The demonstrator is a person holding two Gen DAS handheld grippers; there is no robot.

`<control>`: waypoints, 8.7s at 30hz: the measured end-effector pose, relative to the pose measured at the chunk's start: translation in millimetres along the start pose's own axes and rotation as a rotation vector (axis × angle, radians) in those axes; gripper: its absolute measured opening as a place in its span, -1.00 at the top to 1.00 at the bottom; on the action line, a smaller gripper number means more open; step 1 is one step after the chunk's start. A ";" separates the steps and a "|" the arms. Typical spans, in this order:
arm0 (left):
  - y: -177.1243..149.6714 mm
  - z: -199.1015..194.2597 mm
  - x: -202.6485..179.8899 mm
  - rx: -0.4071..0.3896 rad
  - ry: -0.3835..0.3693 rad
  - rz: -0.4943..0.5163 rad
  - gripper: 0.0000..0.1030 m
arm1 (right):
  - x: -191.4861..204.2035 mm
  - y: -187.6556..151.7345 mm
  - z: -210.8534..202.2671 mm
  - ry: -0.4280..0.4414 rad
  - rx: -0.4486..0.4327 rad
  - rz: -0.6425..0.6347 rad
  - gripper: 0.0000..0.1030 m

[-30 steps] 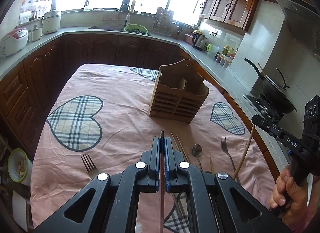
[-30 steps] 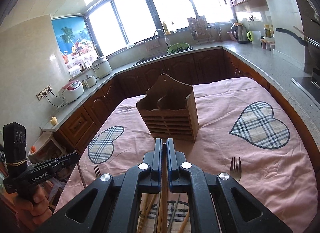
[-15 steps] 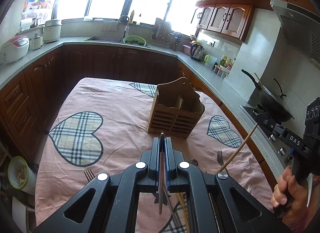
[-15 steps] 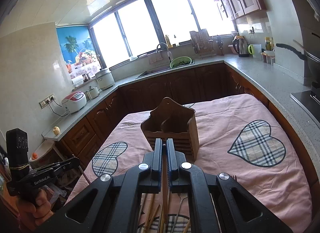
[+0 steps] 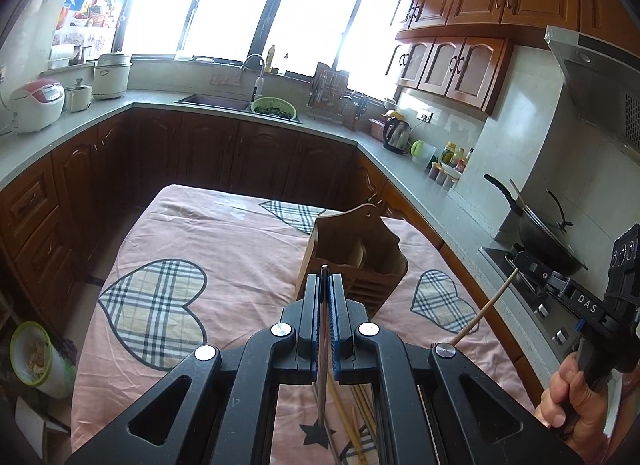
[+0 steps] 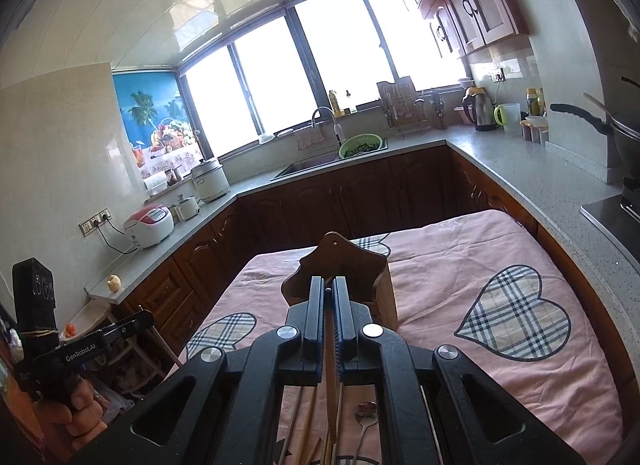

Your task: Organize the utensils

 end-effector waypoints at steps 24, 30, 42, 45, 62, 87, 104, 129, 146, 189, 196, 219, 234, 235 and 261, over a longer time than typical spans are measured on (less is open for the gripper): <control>66.3 100.3 -13.9 -0.208 0.004 0.042 0.95 | -29.0 114.1 66.0 -0.060 -0.239 0.019 0.92; 63.5 154.8 -5.7 -0.202 0.014 -0.027 0.95 | -36.5 117.2 98.5 -0.067 -0.239 0.032 0.92; 22.4 268.8 19.2 -0.131 0.097 -0.145 0.95 | -71.6 56.5 147.0 -0.092 -0.206 0.150 0.92; 13.2 282.2 23.6 -0.122 0.106 -0.164 0.95 | -77.6 44.5 153.4 -0.099 -0.197 0.171 0.92; -2.5 290.8 24.2 -0.061 0.117 -0.107 0.93 | -92.2 16.4 168.0 -0.118 -0.120 0.216 0.83; -32.5 206.4 40.2 -0.030 0.156 -0.124 -0.52 | -92.9 1.3 121.3 -0.073 -0.094 0.278 -0.82; -74.0 106.1 45.8 0.079 0.161 -0.135 -0.58 | -73.4 -44.2 44.9 -0.063 -0.013 0.255 -0.85; -141.9 51.9 47.3 0.255 0.219 -0.102 -0.58 | -51.4 -151.8 -21.3 -0.139 0.186 0.070 -0.84; -162.7 81.1 41.9 0.349 0.216 -0.058 -0.57 | -59.3 -193.5 -0.3 -0.182 0.332 0.002 -0.46; -185.3 180.8 6.2 0.481 0.092 0.047 0.92 | -72.8 -219.4 36.8 -0.174 0.448 0.022 0.88; -159.1 132.5 3.4 0.414 0.044 -0.024 0.94 | -50.7 -193.1 24.6 -0.119 0.388 0.028 0.91; -76.8 23.8 -3.0 0.231 -0.039 -0.041 0.94 | -23.0 -86.7 -13.6 -0.054 0.150 0.020 0.92; -47.6 7.3 -3.0 0.160 -0.050 -0.032 0.94 | -13.8 -44.5 -20.3 -0.038 0.055 0.002 0.92; -45.3 6.3 -3.6 0.154 -0.051 -0.031 0.94 | -12.7 -41.0 -20.3 -0.035 0.048 0.001 0.92; 24.1 26.0 3.2 -0.030 -0.057 -0.022 0.94 | -3.2 45.7 9.4 -0.020 -0.147 -0.018 0.92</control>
Point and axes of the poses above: each gripper's, at about its wrist camera, not at the fingertips, and z roughly the way its jaws point, x to its left, y to its top, the point moved 10 cm from there along z, roughly the way its jaws point, and after that the axes turned 12 degrees about -x, right-handed, at the moved point
